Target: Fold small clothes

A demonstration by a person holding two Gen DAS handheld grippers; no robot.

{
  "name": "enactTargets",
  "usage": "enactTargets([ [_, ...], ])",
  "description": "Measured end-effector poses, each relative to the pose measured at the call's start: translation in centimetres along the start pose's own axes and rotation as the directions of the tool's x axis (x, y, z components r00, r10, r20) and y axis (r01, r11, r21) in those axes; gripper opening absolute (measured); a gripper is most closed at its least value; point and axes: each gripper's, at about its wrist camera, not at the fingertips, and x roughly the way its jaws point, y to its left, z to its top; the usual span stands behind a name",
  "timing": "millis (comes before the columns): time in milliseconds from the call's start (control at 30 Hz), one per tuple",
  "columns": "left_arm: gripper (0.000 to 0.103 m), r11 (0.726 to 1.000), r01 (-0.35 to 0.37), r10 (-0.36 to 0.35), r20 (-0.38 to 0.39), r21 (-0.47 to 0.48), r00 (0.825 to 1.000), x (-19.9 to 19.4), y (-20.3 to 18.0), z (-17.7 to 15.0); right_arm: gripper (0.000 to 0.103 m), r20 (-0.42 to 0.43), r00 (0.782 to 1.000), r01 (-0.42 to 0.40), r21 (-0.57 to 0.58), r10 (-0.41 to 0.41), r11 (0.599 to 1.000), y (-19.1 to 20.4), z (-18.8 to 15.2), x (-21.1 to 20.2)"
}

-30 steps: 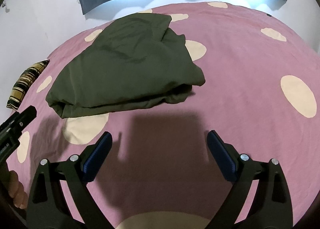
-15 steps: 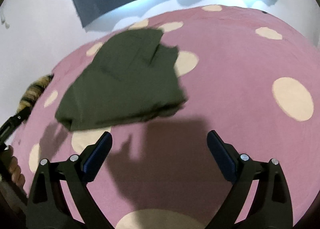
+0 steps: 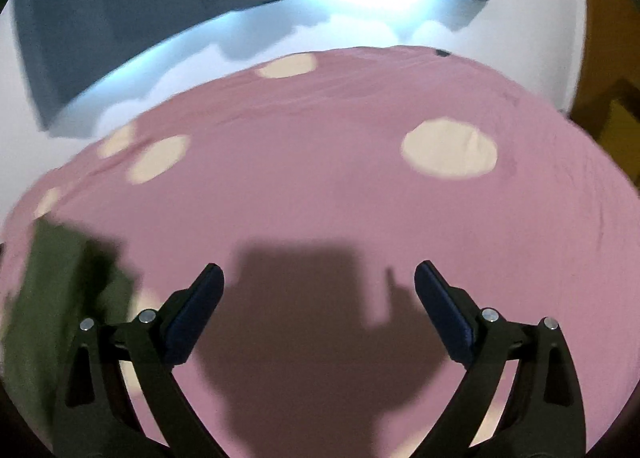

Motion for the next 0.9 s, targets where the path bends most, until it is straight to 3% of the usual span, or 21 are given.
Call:
enactTargets([
  [167, 0.092, 0.997, -0.052, 0.05, -0.034, -0.065, 0.998, 4.4, 1.0, 2.1, 0.096, 0.009, 0.994, 0.11, 0.011, -0.11, 0.994, -1.6, 3.4, 5.0],
  [367, 0.092, 0.989, -0.094, 0.077, -0.152, -0.111, 0.985, 8.8, 1.7, 2.0, 0.097, -0.081, 0.989, 0.134, 0.085, -0.127, 0.987, -4.4, 4.1, 9.0],
  [533, 0.097, 0.986, -0.06, 0.031, -0.18, -0.153, 0.983, 9.1, 2.5, 1.7, 0.101, -0.086, 0.991, 0.106, 0.093, -0.098, 0.99, -4.8, 3.5, 8.9],
  [700, 0.098, 0.985, -0.05, 0.019, -0.186, -0.163, 0.982, 9.5, 2.5, 1.8, 0.101, -0.119, 0.974, 0.195, -0.008, -0.194, 0.981, -2.8, 3.5, 9.4],
  [833, 0.098, 0.986, -0.05, 0.019, -0.189, -0.161, 0.982, 9.4, 2.4, 1.8, 0.101, -0.121, 0.982, 0.152, 0.034, -0.147, 0.988, -3.9, 3.5, 9.5],
  [900, 0.098, 0.986, -0.05, 0.019, -0.191, -0.16, 0.981, 9.6, 2.4, 1.9, 0.101, -0.126, 0.978, 0.172, 0.014, -0.169, 0.985, -3.5, 3.6, 9.6],
])
